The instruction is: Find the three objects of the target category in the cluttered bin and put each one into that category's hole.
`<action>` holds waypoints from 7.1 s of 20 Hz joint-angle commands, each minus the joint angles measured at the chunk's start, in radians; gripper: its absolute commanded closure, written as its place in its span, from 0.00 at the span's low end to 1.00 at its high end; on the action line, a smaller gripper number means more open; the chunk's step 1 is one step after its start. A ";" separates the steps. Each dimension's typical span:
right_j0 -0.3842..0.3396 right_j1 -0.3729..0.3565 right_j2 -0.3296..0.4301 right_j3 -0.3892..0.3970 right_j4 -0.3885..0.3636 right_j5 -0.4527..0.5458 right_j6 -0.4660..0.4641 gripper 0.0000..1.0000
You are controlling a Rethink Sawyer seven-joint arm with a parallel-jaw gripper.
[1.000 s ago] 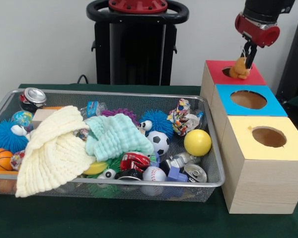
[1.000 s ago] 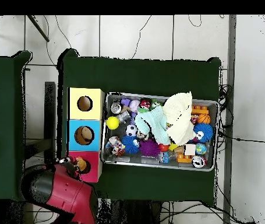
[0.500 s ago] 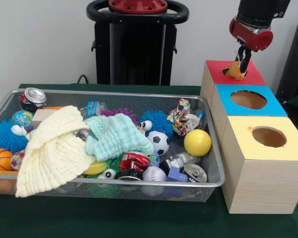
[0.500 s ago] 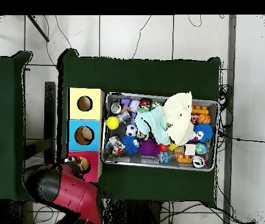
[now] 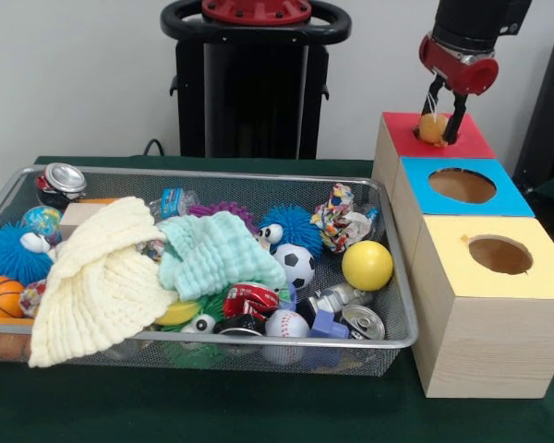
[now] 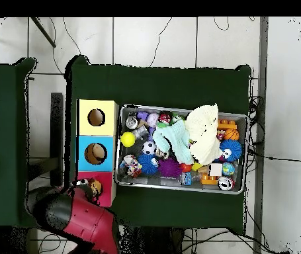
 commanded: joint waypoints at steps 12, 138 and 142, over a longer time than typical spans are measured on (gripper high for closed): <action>-0.049 0.015 0.117 0.048 0.011 -0.103 0.162 0.00; -1.230 0.276 0.729 -0.461 -0.926 -0.076 -0.354 0.00; -1.218 0.286 0.720 -0.472 -0.951 -0.116 -0.327 0.00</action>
